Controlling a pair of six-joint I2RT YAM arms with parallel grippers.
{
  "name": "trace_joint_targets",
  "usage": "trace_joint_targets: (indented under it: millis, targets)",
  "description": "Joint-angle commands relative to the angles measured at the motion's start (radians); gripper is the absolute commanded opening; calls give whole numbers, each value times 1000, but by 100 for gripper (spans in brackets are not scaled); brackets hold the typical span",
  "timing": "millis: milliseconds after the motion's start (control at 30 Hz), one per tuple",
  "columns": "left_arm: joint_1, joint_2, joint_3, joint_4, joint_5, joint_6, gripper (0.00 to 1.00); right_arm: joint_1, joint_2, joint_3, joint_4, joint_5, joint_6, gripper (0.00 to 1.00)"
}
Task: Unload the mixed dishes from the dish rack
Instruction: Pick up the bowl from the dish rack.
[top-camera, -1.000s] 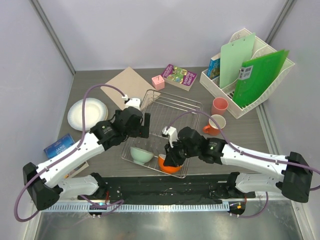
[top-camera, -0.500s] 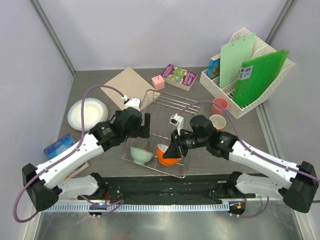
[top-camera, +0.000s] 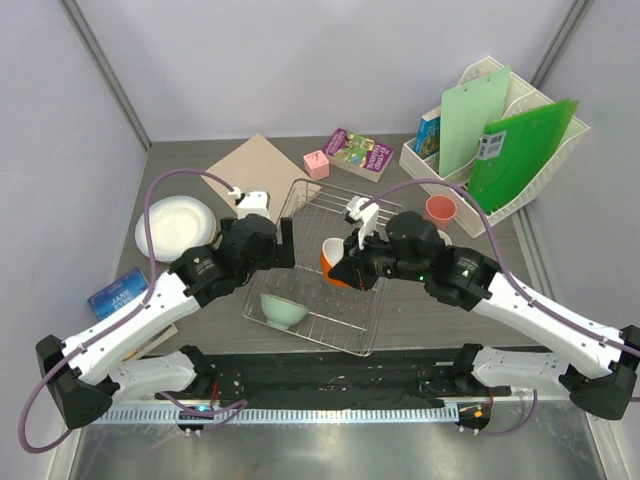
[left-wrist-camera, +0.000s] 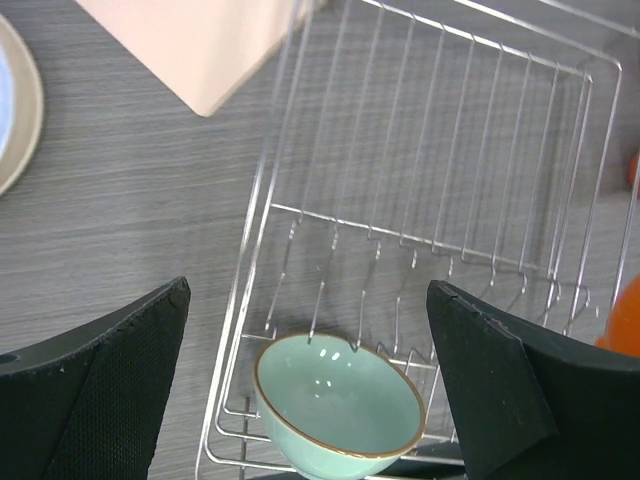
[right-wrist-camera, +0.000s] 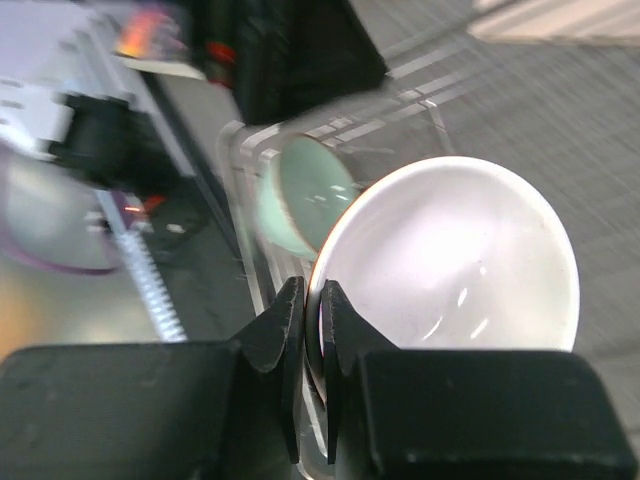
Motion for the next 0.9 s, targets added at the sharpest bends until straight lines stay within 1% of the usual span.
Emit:
trace_joint_targets:
  millis: [0, 33, 100, 133, 200, 233, 333, 367, 433, 467, 533, 567, 667, 733, 800, 867]
  targets:
    - [7, -37, 20, 22, -162, -63, 100, 68, 22, -33, -58, 459, -111, 1]
    - [9, -36, 28, 14, -176, -77, 100, 81, 24, -47, -55, 520, -114, 1]
    - [19, -31, 37, 9, -181, -76, 100, 107, 18, -87, -45, 583, -126, 1]
    - [24, -28, 51, 12, -155, -57, 100, 117, 16, -97, -37, 639, -132, 1]
    - [38, -7, 78, 29, -105, -33, 100, 131, 16, -113, -34, 681, -142, 1]
    - [42, 5, 92, 32, -39, -11, 100, 136, 19, -116, -32, 724, -146, 1]
    - [59, 71, 159, 28, 61, 4, 100, 159, 24, -117, -22, 773, -163, 1]
    - [62, 88, 173, 32, 125, 12, 100, 168, 27, -117, -17, 810, -168, 1]
    - [72, 145, 209, 49, 194, 10, 100, 182, 31, -117, -9, 822, -181, 1]
    - [73, 163, 216, 69, 283, 23, 100, 187, 36, -116, -6, 816, -186, 1]
    - [73, 211, 232, 121, 358, 33, 100, 202, 31, -122, 17, 789, -200, 1]
    - [73, 226, 235, 139, 418, 38, 100, 211, 19, -134, 28, 748, -218, 1]
    - [75, 272, 252, 176, 460, 66, 100, 248, -24, -156, 66, 668, -247, 1]
    - [79, 291, 275, 173, 489, 93, 100, 263, -51, -166, 90, 568, -254, 1]
    - [89, 305, 291, 172, 572, 108, 100, 265, -68, -176, 87, 487, -260, 1]
    - [96, 306, 301, 144, 590, 135, 100, 283, -71, -170, 54, 467, -269, 1]
